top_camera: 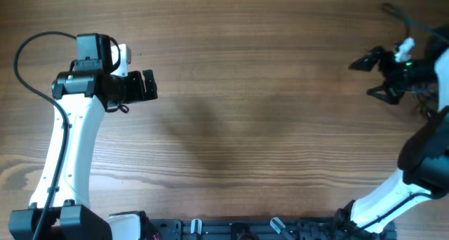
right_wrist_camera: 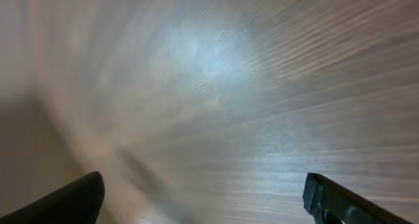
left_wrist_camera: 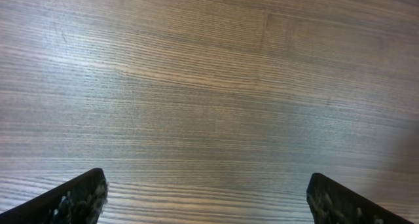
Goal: Untangle cables
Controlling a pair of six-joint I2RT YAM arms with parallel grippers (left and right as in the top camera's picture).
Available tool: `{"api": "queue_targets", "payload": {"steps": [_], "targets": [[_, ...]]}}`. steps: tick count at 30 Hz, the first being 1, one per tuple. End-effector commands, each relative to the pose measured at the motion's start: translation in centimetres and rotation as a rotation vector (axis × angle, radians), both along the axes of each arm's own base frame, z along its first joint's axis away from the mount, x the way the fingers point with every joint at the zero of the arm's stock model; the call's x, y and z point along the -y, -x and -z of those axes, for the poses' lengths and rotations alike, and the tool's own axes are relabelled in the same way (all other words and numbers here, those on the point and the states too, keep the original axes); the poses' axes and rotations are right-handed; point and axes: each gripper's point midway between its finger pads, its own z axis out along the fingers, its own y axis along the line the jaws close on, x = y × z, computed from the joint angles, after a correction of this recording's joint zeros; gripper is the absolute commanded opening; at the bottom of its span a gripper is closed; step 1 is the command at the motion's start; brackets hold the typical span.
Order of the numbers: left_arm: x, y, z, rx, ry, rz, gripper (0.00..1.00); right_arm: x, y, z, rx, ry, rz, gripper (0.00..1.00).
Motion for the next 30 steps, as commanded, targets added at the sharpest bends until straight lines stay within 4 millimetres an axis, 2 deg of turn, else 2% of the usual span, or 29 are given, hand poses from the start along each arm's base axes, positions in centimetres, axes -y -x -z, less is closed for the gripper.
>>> {"api": "queue_targets", "payload": {"steps": [1, 2, 4, 5, 8, 9, 12, 15, 18, 20, 22, 25, 30], "targets": [[0.1, -0.1, 0.3, 0.002, 0.002, 0.032, 1.0, -1.7, 1.0, -3.7, 0.175, 0.163, -0.275, 1.0], [0.1, -0.1, 0.3, 0.002, 0.001, 0.032, 1.0, -3.8, 1.2, -7.2, 0.317, 0.12, -0.344, 1.0], [0.1, -0.1, 0.3, -0.001, 0.002, 0.031, 1.0, -4.9, 2.3, -10.1, 0.397, 0.145, -0.38, 1.0], [0.1, -0.1, 0.3, -0.001, 0.003, 0.031, 1.0, -5.2, 3.6, -12.2, 0.435, 0.192, -0.385, 1.0], [0.1, -0.1, 0.3, 0.0, 0.002, 0.031, 1.0, -6.4, 6.6, -16.8, 0.545, 0.264, -0.386, 1.0], [0.1, -0.1, 0.3, -0.001, 0.002, 0.031, 1.0, -6.7, 7.4, -17.7, 0.568, 0.278, -0.386, 1.0], [0.1, 0.0, 0.3, -0.005, 0.003, 0.031, 1.0, -8.6, 12.1, -21.5, 0.673, 0.345, -0.387, 1.0], [0.1, 0.0, 0.3, -0.005, 0.003, 0.031, 1.0, -10.0, 15.6, -23.6, 0.751, 0.388, -0.388, 1.0], [0.1, 0.0, 0.3, -0.004, 0.004, 0.031, 1.0, -13.7, 20.2, -26.1, 0.95, 0.391, -0.525, 1.0], [0.3, 0.0, 0.3, -0.003, 0.015, 0.036, 1.0, -15.3, 22.6, -26.8, 1.035, 0.417, -0.605, 1.0], [0.7, 0.0, 0.2, -0.002, 0.035, 0.045, 1.0, -16.1, 24.8, -27.0, 1.087, 0.458, -0.656, 1.0], [0.7, 0.0, 0.2, -0.001, 0.037, 0.046, 1.0, -16.5, 27.2, -27.2, 1.131, 0.49, -0.679, 1.0], [0.7, 0.0, 0.2, -0.001, 0.037, 0.046, 1.0, -15.6, 32.0, -26.5, 1.182, 0.566, -0.657, 1.0]]}}
